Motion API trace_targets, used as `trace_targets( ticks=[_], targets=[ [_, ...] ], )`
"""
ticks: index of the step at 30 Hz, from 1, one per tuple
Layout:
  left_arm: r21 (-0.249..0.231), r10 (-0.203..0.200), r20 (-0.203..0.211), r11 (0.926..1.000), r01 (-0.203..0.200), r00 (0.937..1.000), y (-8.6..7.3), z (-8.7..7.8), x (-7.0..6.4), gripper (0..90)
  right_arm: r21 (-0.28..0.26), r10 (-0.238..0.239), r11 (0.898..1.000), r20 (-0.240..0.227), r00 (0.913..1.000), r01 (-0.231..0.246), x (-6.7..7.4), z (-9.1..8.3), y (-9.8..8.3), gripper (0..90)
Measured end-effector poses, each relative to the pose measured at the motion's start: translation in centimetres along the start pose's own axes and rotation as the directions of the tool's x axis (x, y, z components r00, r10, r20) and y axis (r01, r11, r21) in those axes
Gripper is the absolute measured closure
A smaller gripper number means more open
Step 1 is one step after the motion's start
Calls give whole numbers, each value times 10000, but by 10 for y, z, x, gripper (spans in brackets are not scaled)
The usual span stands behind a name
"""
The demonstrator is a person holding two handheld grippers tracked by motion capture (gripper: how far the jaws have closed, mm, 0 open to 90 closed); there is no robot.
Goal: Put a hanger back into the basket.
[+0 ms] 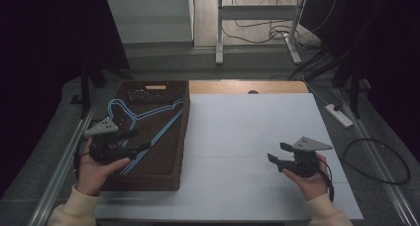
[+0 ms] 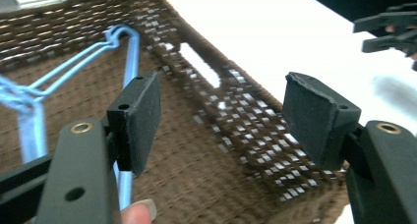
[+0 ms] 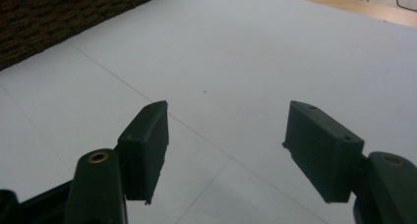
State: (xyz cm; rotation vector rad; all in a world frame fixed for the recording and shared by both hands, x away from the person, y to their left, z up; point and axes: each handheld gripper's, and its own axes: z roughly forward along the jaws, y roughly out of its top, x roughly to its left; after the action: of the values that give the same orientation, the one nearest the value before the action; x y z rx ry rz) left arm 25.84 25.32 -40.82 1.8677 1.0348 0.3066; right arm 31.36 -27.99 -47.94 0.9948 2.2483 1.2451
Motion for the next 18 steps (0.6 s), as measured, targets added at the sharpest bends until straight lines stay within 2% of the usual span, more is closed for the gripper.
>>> trace_targets(
  ticks=[3, 5, 7, 12, 18],
  targets=[
    [-102, 85, 144, 9999, -83, 9999, -2, 4, -7, 307, -41, 32, 10000, -26, 10000, -32, -1, -1, 0, 336],
    [-271, 179, 357, 9995, -169, 9992, -6, 11, -18, 304, -84, 67, 9999, -68, 10000, -67, -2, -2, 0, 334],
    [-344, 230, 377, 9992, -217, 9990, -9, 14, -22, 303, -112, 77, 9999, -81, 9999, -78, -2, -2, 0, 333],
    [-563, 488, 238, 9973, -474, 9985, -18, 23, -33, 298, -372, 282, 9989, -305, 9991, -294, -8, -11, 2, 333],
    [-503, 597, 150, 9970, -589, 9981, -23, 31, -36, 295, -440, 275, 9986, -522, 9983, -298, -11, -20, -2, 334]
  ],
)
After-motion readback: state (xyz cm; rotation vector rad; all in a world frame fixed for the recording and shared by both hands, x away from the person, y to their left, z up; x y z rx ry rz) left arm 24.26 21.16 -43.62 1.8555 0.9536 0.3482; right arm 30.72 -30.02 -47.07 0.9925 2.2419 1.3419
